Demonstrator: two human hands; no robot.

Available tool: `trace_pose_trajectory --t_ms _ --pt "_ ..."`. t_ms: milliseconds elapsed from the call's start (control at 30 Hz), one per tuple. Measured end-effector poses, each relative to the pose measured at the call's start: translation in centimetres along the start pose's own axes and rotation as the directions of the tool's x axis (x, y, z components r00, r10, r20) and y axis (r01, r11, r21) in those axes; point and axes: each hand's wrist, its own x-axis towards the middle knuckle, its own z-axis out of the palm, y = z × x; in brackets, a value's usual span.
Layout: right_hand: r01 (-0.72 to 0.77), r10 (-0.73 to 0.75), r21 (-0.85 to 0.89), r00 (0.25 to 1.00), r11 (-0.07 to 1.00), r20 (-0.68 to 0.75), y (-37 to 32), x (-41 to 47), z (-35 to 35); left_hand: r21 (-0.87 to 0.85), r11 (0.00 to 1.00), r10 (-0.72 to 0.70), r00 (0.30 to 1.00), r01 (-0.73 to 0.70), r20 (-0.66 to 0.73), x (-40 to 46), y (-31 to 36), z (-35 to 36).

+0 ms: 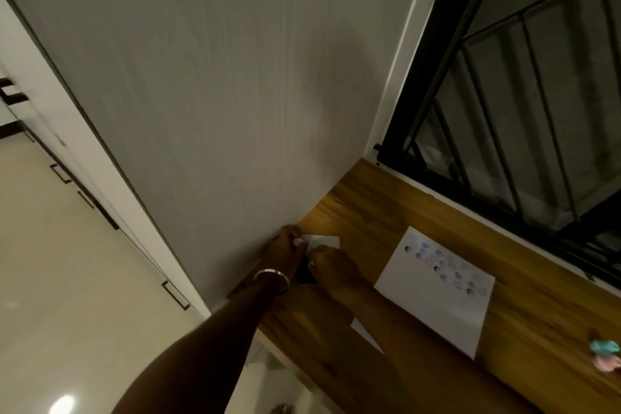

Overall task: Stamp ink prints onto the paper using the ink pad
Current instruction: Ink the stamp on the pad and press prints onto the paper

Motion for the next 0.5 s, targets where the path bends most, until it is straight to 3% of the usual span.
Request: trace_pose_trajectory --t_ms 500 --pt "0.0 -0.001 0.036 1.0 0.999 0.026 0.3 0.4 0.0 0.082 0.997 0.005 1.0 -0.006 0.007 -0.1 0.8 -0.7"
